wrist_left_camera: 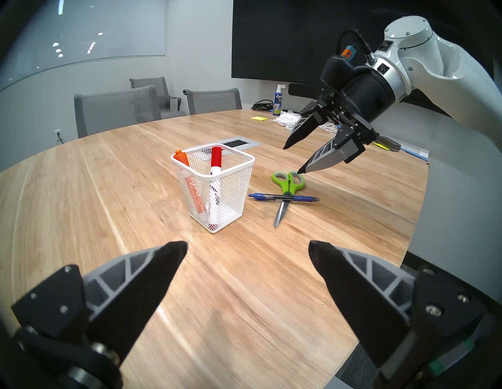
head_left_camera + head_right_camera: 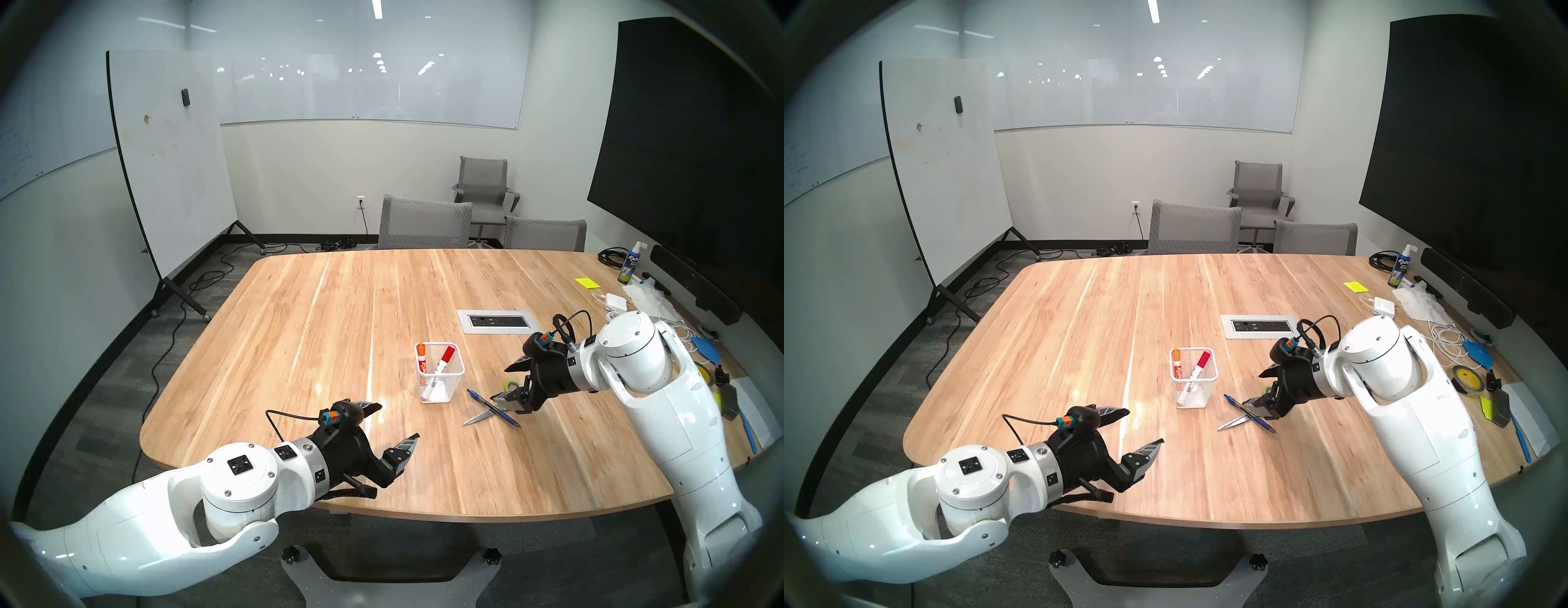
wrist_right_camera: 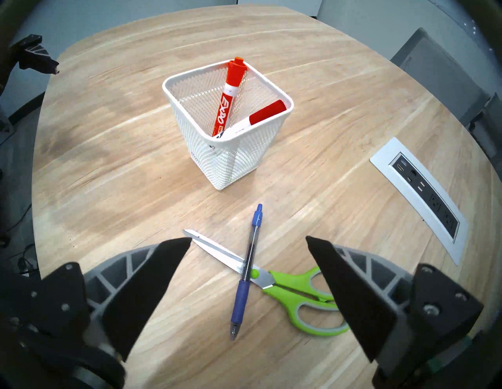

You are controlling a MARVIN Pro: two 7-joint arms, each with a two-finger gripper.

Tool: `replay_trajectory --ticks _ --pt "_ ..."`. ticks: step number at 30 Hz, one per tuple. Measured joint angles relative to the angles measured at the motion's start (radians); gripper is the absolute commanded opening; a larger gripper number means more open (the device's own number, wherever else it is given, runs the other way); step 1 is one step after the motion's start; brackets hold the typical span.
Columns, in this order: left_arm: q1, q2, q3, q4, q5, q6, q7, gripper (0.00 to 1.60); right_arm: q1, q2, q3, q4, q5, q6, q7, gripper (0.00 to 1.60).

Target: Place the pen, the marker, and the scissors into the pen holder

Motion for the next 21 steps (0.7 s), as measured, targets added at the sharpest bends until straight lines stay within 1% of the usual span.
replay_trajectory --ticks 9,21 --pt "0.0 0.0 0.0 0.0 0.0 0.0 0.0 1.6 0.017 -0.001 -0.06 0.04 0.01 0.036 -0.039 1.6" --pt "0.0 0.0 0.0 0.0 0.0 0.0 0.0 1.6 0.041 0.0 -0.126 0.071 0.019 0.058 -0.064 1.6"
